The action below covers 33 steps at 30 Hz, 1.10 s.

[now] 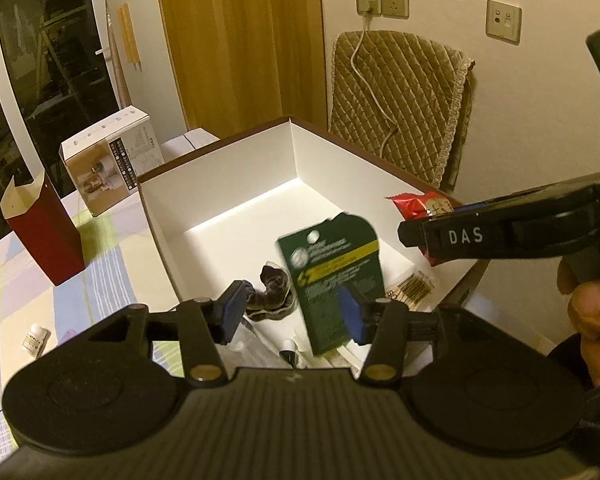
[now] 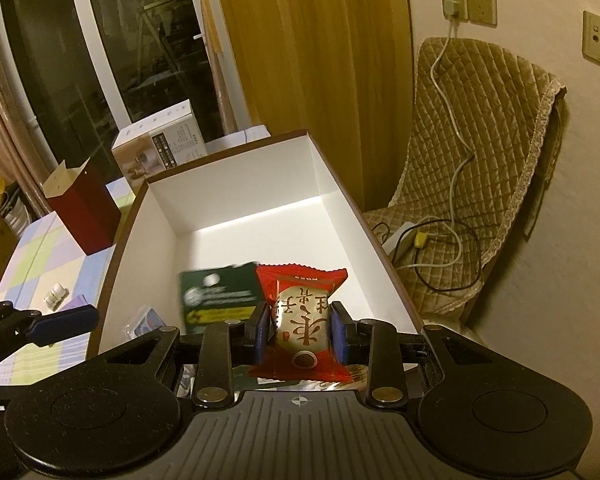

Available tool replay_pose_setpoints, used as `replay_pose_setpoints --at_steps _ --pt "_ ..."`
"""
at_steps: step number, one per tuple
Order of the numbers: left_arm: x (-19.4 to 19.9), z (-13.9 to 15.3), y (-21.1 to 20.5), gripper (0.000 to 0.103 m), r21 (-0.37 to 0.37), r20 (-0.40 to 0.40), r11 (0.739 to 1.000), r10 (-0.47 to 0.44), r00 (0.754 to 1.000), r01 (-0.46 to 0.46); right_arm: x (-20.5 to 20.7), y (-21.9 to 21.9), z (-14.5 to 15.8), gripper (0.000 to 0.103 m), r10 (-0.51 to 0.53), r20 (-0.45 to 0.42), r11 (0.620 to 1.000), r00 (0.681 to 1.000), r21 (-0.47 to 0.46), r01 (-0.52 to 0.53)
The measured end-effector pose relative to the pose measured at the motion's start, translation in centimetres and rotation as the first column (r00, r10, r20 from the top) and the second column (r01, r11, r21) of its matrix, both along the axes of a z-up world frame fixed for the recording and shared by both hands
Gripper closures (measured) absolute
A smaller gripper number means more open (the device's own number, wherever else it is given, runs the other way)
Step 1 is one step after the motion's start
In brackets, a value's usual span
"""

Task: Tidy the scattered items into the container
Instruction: 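Carry the candy packet and green package over the white box, then open both grippers to drop the green package and candy into the box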

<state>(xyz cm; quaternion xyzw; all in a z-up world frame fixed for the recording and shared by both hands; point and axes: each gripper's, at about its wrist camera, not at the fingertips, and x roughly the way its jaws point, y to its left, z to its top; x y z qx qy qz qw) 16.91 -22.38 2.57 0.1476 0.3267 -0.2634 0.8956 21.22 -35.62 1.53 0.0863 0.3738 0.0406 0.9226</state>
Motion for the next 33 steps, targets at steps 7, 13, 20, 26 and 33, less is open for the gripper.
replay_pose_setpoints --at_steps 7,13,20,26,33 --pt "-0.4 -0.3 0.6 0.057 -0.006 -0.013 1.000 0.011 1.000 -0.011 0.0 0.2 -0.1 0.068 0.001 -0.002 1.000 1.000 -0.004 -0.001" --pt "-0.7 -0.3 0.8 0.057 -0.009 -0.012 1.000 0.012 1.000 -0.012 0.1 0.3 -0.2 0.068 0.004 -0.006 1.000 1.000 -0.010 -0.005" --pt "-0.7 0.0 1.1 0.057 -0.015 -0.008 1.000 0.021 1.000 -0.021 0.1 0.7 -0.4 0.068 0.009 -0.003 1.000 1.000 -0.022 -0.009" --pt "-0.6 0.0 1.3 0.057 -0.018 -0.012 0.999 0.027 1.000 -0.027 0.2 0.7 -0.4 0.068 -0.004 -0.007 1.000 1.000 -0.022 0.004" --pt "-0.6 -0.1 1.7 0.057 -0.022 -0.016 0.999 0.033 0.999 -0.033 0.2 0.2 -0.4 0.068 -0.025 -0.012 1.000 1.000 -0.014 0.024"
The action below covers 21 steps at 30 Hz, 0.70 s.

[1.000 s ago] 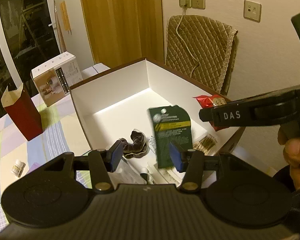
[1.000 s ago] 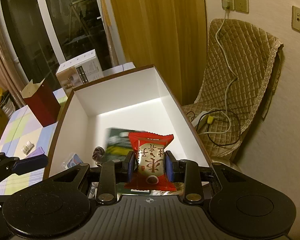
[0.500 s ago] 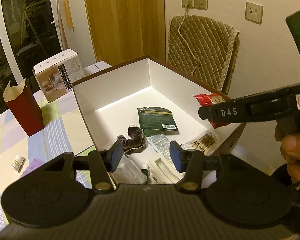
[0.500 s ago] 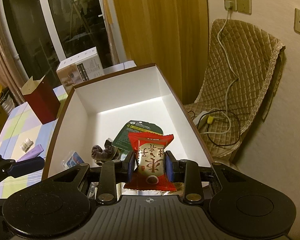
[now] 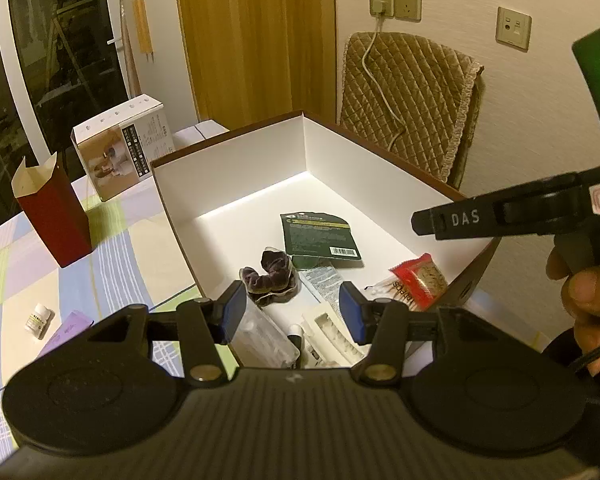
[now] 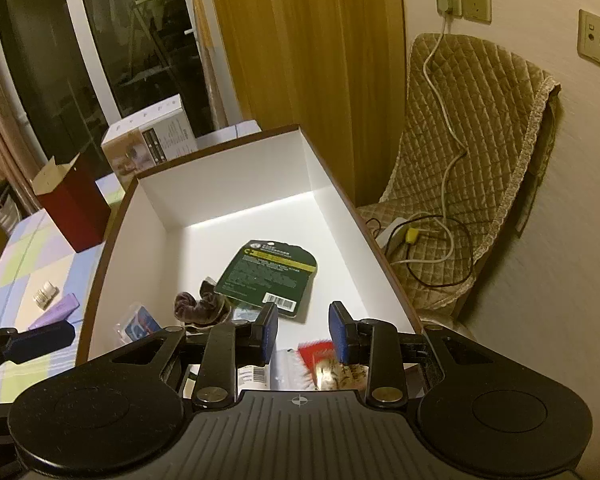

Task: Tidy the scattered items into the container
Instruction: 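Open both grippers to drop the green package and candy into the box, then withdraw both tools from the box toward the lavender tube and pill bottle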

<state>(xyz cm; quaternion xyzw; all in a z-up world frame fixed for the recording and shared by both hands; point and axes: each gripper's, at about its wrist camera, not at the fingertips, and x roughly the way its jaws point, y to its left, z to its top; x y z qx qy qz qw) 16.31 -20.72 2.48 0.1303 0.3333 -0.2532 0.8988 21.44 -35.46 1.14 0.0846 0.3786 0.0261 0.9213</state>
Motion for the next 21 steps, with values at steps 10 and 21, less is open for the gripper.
replay_pose_setpoints --at_steps 10,21 --pt "-0.4 -0.1 0.5 0.057 -0.002 0.001 1.000 0.012 1.000 -0.012 -0.4 -1.0 0.5 0.068 -0.040 0.028 0.999 0.999 0.036 0.039" --pt "-1.6 0.3 4.4 0.057 -0.027 0.016 0.995 0.095 0.995 -0.094 -0.8 0.1 1.0 0.068 0.019 0.070 1.000 0.997 0.005 -0.020"
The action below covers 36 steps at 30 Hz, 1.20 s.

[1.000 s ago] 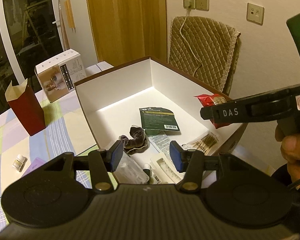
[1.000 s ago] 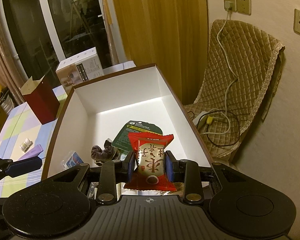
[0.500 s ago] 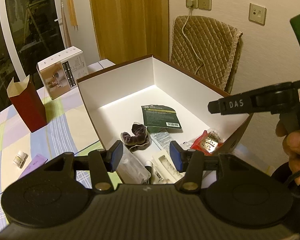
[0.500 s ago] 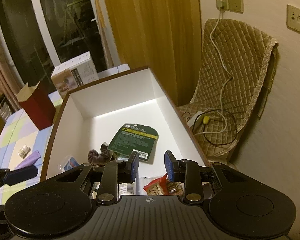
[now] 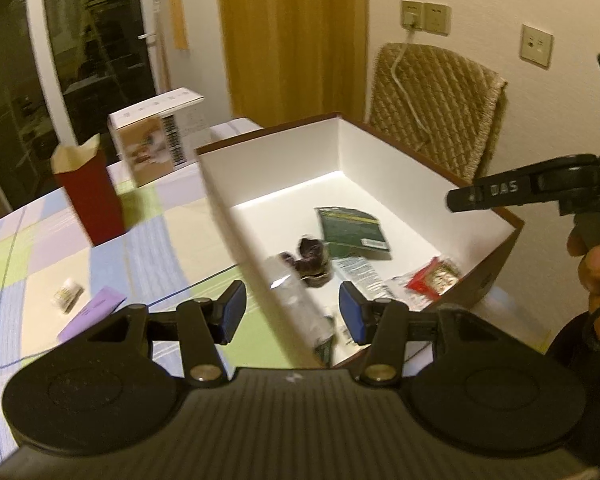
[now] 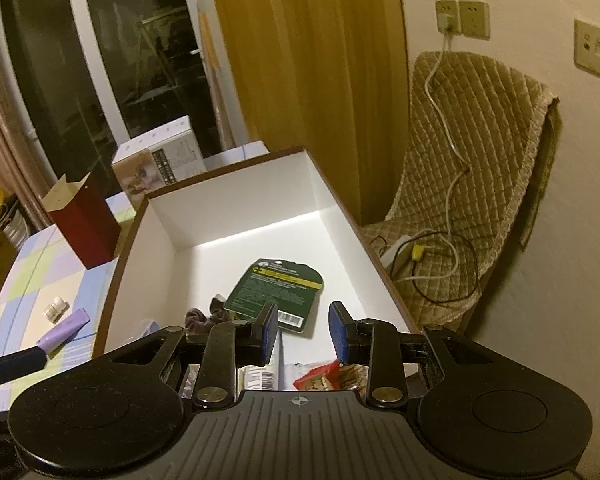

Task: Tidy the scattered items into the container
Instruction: 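Withdraw both tools from the box toward the lavender tube and pill bottle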

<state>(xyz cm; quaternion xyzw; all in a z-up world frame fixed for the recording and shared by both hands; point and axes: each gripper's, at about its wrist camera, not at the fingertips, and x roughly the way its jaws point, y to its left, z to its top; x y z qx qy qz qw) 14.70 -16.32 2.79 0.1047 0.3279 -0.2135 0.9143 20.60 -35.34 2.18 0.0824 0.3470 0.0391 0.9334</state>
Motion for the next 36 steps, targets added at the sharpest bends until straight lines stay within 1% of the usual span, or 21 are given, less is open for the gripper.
replay_pose_setpoints --at_steps 7,14,19,21,27,28,30,31,33,36 --pt "-0.2 -0.1 5.0 0.057 0.001 0.005 0.996 0.085 0.996 -0.085 -0.8 3.3 0.3 0.068 0.101 0.038 0.994 0.994 -0.041 -0.100" --pt "0.0 -0.3 10.8 0.057 0.009 0.015 0.985 0.173 0.985 -0.173 -2.2 9.3 0.3 0.068 0.222 0.041 0.974 0.974 -0.044 -0.220" --pt "0.1 -0.8 14.7 0.057 0.007 0.019 0.974 0.228 0.973 -0.228 -2.3 14.0 0.8 0.068 0.314 0.043 0.949 0.949 -0.048 -0.312" --pt "0.4 -1.2 16.3 0.055 0.008 0.019 0.968 0.251 0.968 -0.252 -2.2 16.0 0.8 0.068 0.348 0.040 0.937 0.937 -0.050 -0.346" --pt "2.0 -2.4 21.1 0.055 0.003 0.016 0.944 0.331 0.943 -0.331 -1.6 21.6 -0.4 0.067 0.436 0.018 0.898 0.900 -0.064 -0.435" --pt "2.4 -2.6 21.9 0.055 0.002 0.015 0.939 0.343 0.939 -0.343 -1.5 22.5 -0.7 0.046 0.447 0.014 0.893 0.894 -0.064 -0.445" --pt "3.3 -3.1 23.4 0.055 0.001 0.012 0.932 0.362 0.932 -0.362 -1.2 23.8 -1.4 0.011 0.451 0.029 0.892 0.892 -0.045 -0.450" --pt "3.8 -3.3 24.1 0.055 0.003 0.008 0.930 0.367 0.930 -0.367 -1.1 24.5 -1.7 0.011 0.456 0.039 0.890 0.889 -0.040 -0.455" --pt "4.9 -3.8 25.4 0.055 0.006 0.003 0.928 0.372 0.928 -0.372 -0.6 26.2 -2.6 0.011 0.468 0.027 0.883 0.883 -0.041 -0.467" --pt "6.5 -4.5 27.1 0.055 0.002 0.002 0.926 0.378 0.926 -0.378 0.5 28.8 -4.4 0.011 0.465 0.002 0.885 0.885 -0.029 -0.465"
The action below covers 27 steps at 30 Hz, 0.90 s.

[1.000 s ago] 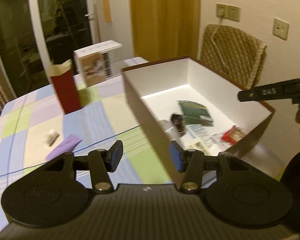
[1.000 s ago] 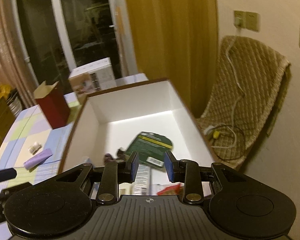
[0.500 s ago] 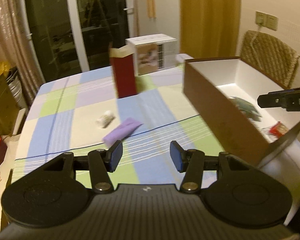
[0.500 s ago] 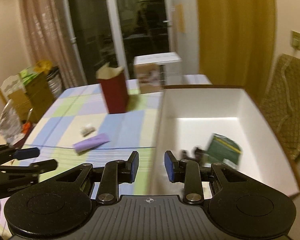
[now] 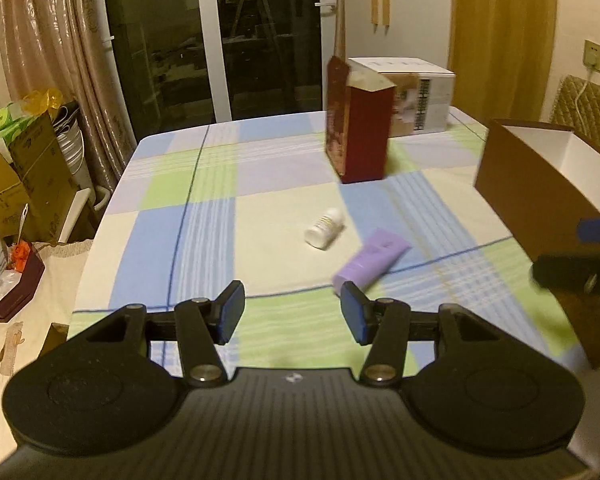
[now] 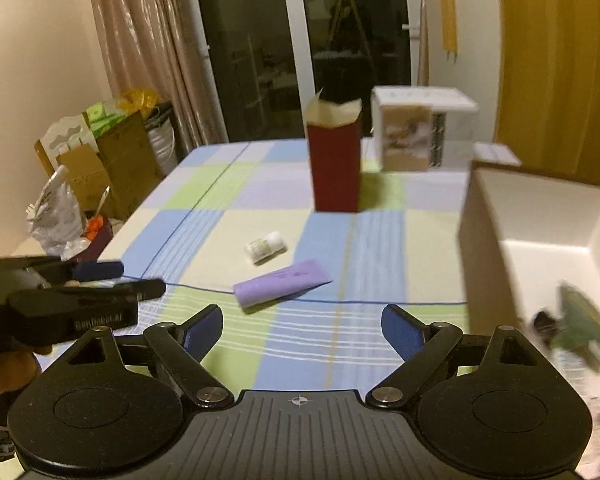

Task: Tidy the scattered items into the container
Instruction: 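Withdraw both tools from the box toward the lavender tube and pill bottle, then lower the right gripper onto the lavender tube and close it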

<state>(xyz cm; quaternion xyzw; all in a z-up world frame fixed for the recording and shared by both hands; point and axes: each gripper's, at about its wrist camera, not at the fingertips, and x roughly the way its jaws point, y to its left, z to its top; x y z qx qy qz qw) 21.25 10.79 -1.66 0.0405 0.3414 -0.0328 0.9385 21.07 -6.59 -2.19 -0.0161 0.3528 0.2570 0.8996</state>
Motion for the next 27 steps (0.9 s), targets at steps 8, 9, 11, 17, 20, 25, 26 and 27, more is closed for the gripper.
replay_pose_setpoints --at_steps 8,9,11,17,20,25,26,27 --pt "2.9 -1.2 3.4 0.055 -0.059 0.011 0.997 0.046 0.999 -0.045 3.1 5.5 -4.3 0.011 -0.133 -0.072 0.990 0.989 0.046 0.136" --pt "3.1 -1.3 3.8 0.055 -0.072 0.010 0.996 0.058 0.998 -0.057 3.5 6.0 -4.7 0.012 -0.150 -0.077 0.987 0.986 0.049 0.154" --pt "3.5 -1.7 4.5 0.055 -0.089 0.004 0.993 0.075 0.997 -0.074 4.2 7.1 -5.8 0.012 -0.181 -0.090 0.981 0.979 0.049 0.186" --pt "4.2 -2.5 5.5 0.055 -0.101 -0.004 0.991 0.087 0.996 -0.087 5.8 9.5 -8.1 0.012 -0.247 -0.092 0.968 0.965 0.031 0.251" --pt "4.6 -3.0 6.3 0.055 -0.107 -0.012 0.989 0.106 0.994 -0.107 6.6 10.4 -8.8 0.012 -0.276 -0.103 0.959 0.956 0.027 0.280" --pt "4.9 -3.1 7.1 0.055 -0.125 -0.010 0.983 0.135 0.991 -0.135 7.8 11.4 -9.7 0.028 -0.318 -0.124 0.947 0.940 0.007 0.321" --pt "4.9 -3.1 7.1 0.055 -0.126 -0.009 0.983 0.135 0.991 -0.135 8.0 11.6 -9.9 0.028 -0.320 -0.128 0.946 0.939 0.001 0.323" --pt "4.9 -3.1 7.1 0.055 -0.126 -0.010 0.983 0.136 0.991 -0.137 8.2 11.7 -10.1 0.028 -0.323 -0.130 0.946 0.937 -0.006 0.325"
